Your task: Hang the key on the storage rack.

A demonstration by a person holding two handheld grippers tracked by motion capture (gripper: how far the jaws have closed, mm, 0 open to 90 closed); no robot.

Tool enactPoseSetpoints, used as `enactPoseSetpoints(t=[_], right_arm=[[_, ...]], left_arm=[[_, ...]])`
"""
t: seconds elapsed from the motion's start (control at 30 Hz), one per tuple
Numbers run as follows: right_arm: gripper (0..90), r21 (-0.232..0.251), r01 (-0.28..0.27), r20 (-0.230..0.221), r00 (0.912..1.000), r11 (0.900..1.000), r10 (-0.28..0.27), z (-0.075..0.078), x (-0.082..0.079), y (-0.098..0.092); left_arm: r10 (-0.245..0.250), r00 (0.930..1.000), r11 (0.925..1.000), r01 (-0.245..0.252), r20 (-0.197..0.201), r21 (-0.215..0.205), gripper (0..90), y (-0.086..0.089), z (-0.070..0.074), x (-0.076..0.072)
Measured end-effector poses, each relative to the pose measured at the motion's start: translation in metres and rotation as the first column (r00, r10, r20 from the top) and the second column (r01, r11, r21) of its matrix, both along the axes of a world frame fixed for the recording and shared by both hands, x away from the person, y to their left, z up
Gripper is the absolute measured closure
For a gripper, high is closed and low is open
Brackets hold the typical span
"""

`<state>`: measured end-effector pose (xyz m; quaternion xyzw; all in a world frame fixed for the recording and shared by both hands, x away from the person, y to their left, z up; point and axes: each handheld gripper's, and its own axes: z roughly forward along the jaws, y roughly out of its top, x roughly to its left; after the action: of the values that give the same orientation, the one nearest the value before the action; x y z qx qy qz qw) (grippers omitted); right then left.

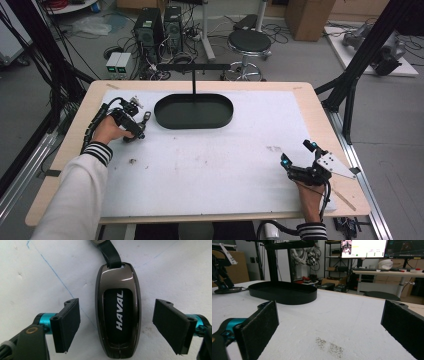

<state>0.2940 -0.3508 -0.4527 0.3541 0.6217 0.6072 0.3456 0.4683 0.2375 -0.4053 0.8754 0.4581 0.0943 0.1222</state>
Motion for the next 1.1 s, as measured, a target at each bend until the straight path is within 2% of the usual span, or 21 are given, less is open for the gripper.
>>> enactPoseSetpoints(t=[0.43,0.57,0.63,0.77,0.93,1.1], right_arm=[[0.3,0.008,0.000,-0.008,1.0000,1.000,0.000,0.0000,-0.0005,0.0002],[0.3,0.008,0.000,-0.009,1.0000,1.000,0.000,0.0000,-0.0005,0.0001],[0.3,0.009,0.001,-0.010,0.9999,1.000,-0.001,-0.0001,-0.0006,0.0001],[0.3,0.013,-0.001,-0.012,0.9999,1.000,0.001,-0.0001,-0.0006,-0.0002],[0.3,0.010,-0.001,-0.010,1.0000,1.000,0.001,0.0000,-0.0004,-0.0003],[0.3,0.013,-0.001,-0.014,0.9999,1.000,0.001,-0.0001,-0.0007,-0.0003]], left_arm=[[0.003,0.9998,0.9999,-0.003,-0.018,0.013,32.0,-0.0033,-0.0037,0.0010],[0.012,0.9996,0.9999,-0.012,-0.024,0.000,40.0,-0.0033,-0.0033,0.0015],[0.025,0.9992,0.9997,-0.025,-0.031,0.002,47.9,-0.0036,-0.0020,0.0013],[0.037,0.9990,0.9992,-0.037,-0.026,0.012,48.6,-0.0057,-0.0021,-0.0001],[0.028,0.9994,0.9994,-0.027,-0.020,0.022,48.6,-0.0065,-0.0017,-0.0016],[0.018,0.9998,0.9996,-0.018,0.006,0.022,48.8,-0.0067,-0.0006,-0.0027]])
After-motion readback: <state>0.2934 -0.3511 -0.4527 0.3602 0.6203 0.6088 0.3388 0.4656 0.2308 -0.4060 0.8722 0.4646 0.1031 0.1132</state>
